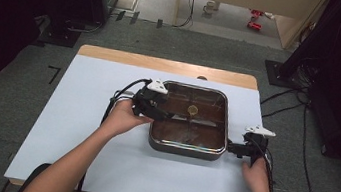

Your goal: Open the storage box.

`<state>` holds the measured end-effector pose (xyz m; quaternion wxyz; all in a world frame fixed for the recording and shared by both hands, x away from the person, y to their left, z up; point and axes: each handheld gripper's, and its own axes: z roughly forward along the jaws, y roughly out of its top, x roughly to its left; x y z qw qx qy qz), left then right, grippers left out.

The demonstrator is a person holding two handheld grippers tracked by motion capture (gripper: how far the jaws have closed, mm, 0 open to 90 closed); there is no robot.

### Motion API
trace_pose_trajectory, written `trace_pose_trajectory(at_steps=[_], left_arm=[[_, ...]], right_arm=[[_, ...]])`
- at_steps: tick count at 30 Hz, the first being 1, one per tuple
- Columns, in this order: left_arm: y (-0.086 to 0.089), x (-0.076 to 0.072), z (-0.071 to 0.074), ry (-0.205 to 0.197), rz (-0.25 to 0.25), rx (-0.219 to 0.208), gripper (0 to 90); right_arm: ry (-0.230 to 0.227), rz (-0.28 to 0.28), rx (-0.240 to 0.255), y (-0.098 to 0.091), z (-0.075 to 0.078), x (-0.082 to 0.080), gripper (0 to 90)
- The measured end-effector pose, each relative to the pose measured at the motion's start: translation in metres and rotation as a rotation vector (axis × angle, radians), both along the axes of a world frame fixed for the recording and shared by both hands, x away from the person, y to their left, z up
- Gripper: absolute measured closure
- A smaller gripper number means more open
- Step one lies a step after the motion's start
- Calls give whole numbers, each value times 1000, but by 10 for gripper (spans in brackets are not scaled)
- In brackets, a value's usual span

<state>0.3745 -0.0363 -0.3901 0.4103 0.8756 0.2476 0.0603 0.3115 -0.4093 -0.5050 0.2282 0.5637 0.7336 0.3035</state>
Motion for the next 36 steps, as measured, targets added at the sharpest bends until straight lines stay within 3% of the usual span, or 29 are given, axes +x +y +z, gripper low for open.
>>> trace_pose_trajectory(at_steps=[5, 10, 18, 21, 28, 36], left_arm=[[-11, 10, -6, 28, 1, -29, 406], [-23, 18, -14, 44, -4, -20, 407], [-45, 25, -23, 21, -19, -17, 415], [-50, 26, -29, 0, -19, 18, 416], [-59, 28, -38, 40, -46, -13, 420], [-67, 31, -42, 16, -54, -44, 429]], right_arm=[[0, 0, 0, 0, 0, 0, 0], [0, 0, 1, 0, 0, 0, 0], [4, 0, 3, 0, 0, 0, 0], [9, -1, 14, -1, 0, 1, 0], [-1, -1, -2, 0, 0, 0, 0], [-8, -1, -10, 1, 0, -1, 0]])
